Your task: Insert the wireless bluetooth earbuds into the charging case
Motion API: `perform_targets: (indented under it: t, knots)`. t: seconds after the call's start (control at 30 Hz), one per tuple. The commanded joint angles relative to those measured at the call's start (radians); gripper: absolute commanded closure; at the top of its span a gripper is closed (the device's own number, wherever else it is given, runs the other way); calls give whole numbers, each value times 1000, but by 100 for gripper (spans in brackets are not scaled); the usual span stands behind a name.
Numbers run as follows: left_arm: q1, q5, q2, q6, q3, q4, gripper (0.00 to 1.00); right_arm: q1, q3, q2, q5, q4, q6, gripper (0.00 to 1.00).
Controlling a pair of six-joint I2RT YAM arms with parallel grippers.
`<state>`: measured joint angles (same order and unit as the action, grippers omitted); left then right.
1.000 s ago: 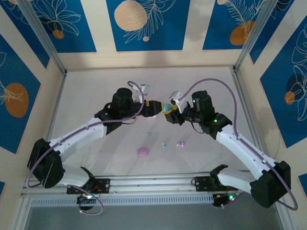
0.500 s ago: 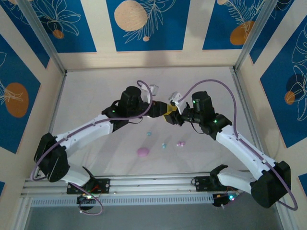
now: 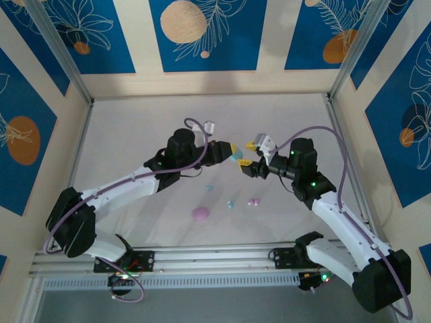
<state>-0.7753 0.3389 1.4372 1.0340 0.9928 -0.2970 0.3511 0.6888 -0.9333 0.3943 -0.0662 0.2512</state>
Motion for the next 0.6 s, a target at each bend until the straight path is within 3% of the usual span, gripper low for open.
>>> perform_targets:
  t: [0.0, 0.23, 0.37, 0.57]
  knots:
    - [-1, 2, -24, 182, -33, -198, 98, -39, -6, -21, 160, -130, 11, 40]
    - [-2, -1, -21, 245, -44, -251, 97, -49, 10, -66, 265, -178, -10, 39]
    - [-2, -9, -33, 246, -45, -255, 97, -56, -15, -70, 196, -210, -7, 39]
    - [-1, 8, -32, 249, -45, -265, 97, -59, -14, -89, 191, -244, -40, 40]
